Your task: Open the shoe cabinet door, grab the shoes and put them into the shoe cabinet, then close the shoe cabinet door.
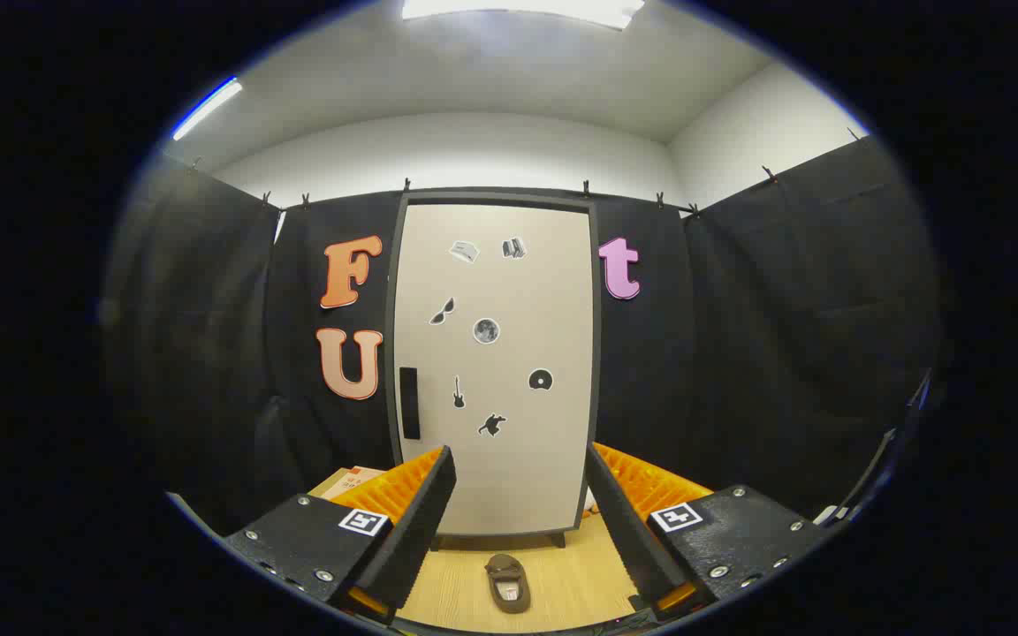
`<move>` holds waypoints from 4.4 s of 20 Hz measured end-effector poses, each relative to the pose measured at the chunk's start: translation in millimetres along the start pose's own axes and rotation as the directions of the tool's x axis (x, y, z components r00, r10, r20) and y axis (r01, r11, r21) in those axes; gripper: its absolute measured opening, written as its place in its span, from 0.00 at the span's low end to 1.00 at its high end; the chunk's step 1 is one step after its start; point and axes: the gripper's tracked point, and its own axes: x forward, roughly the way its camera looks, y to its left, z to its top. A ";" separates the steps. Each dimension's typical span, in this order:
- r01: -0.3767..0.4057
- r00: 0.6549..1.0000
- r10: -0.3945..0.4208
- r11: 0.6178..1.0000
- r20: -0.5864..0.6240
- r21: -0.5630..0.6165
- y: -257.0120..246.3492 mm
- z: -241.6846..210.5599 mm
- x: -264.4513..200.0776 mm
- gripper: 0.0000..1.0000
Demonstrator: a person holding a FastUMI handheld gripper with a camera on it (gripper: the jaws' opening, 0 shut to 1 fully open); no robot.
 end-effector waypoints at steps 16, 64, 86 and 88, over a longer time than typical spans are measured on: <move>-0.028 1.000 0.028 0.999 -0.007 0.015 68.0 -10.5 54.3 0.92; -0.070 0.994 0.071 0.997 -0.084 0.013 189.0 -78.8 294.5 0.25; -0.090 0.993 0.087 0.995 -0.078 -0.032 106.5 -72.1 156.3 0.19; -0.104 0.991 0.101 0.994 -0.087 -0.028 96.4 -73.5 148.0 0.19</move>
